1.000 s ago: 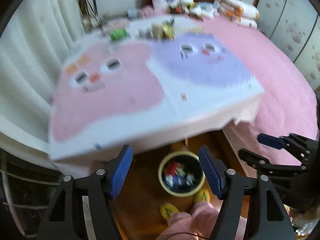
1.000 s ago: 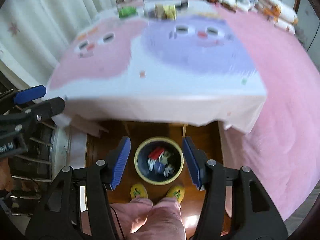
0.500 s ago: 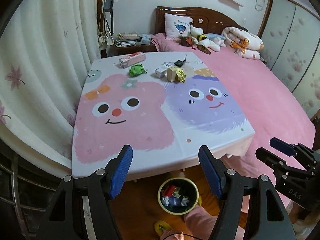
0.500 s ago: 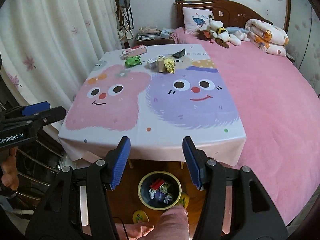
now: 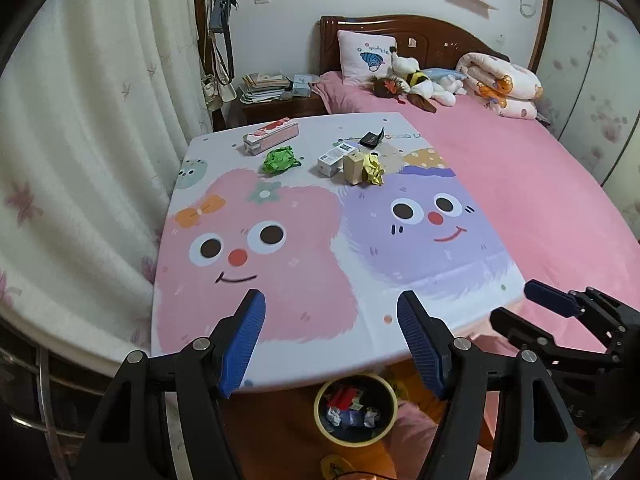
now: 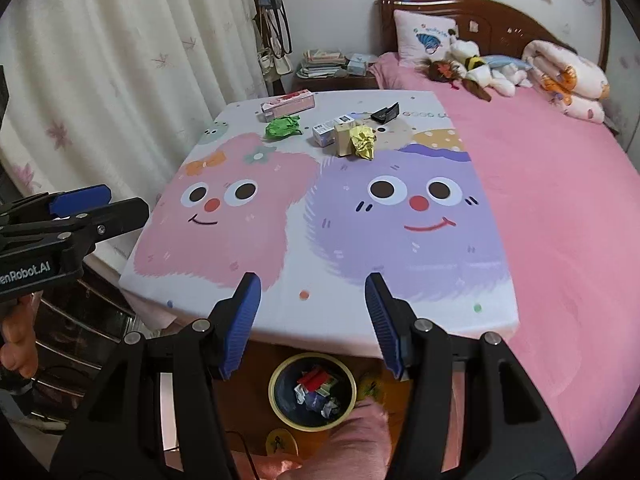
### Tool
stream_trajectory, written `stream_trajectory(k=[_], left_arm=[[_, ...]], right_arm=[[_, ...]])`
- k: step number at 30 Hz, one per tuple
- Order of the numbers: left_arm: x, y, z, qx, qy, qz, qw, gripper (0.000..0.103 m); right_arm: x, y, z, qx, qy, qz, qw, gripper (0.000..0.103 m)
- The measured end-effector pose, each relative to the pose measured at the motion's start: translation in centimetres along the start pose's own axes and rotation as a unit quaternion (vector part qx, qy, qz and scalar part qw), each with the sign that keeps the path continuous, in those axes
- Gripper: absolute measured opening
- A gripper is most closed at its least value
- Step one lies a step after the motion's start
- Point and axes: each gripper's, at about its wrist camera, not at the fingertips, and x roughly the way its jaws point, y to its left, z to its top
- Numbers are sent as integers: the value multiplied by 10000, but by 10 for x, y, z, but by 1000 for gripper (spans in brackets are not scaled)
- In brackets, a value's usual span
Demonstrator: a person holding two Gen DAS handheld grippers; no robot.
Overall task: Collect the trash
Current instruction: 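Move both tools back up toward the table trash, then grasp the yellow crumpled paper with the right tool while the left tool grasps the beige box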
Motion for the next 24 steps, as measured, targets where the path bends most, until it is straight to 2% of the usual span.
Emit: stream_trajectory(k=[5,14,19,24], left_arm=[[54,-21,47,-20,143,177,9997,70],[189,-50,153,-457,657,375,9961,70],[243,-42,189,-767,845,537,9920,70],[277,-29,203,-1032,983,727,9871,70]], right_arm=[[57,-44,43,-51,217,259,9994,51],[177,-127,148,-33,560,744,9956,51],[253,-146,198,-19,776,953,9924,51],[324,-157,230,361,1014,1120,9879,51]])
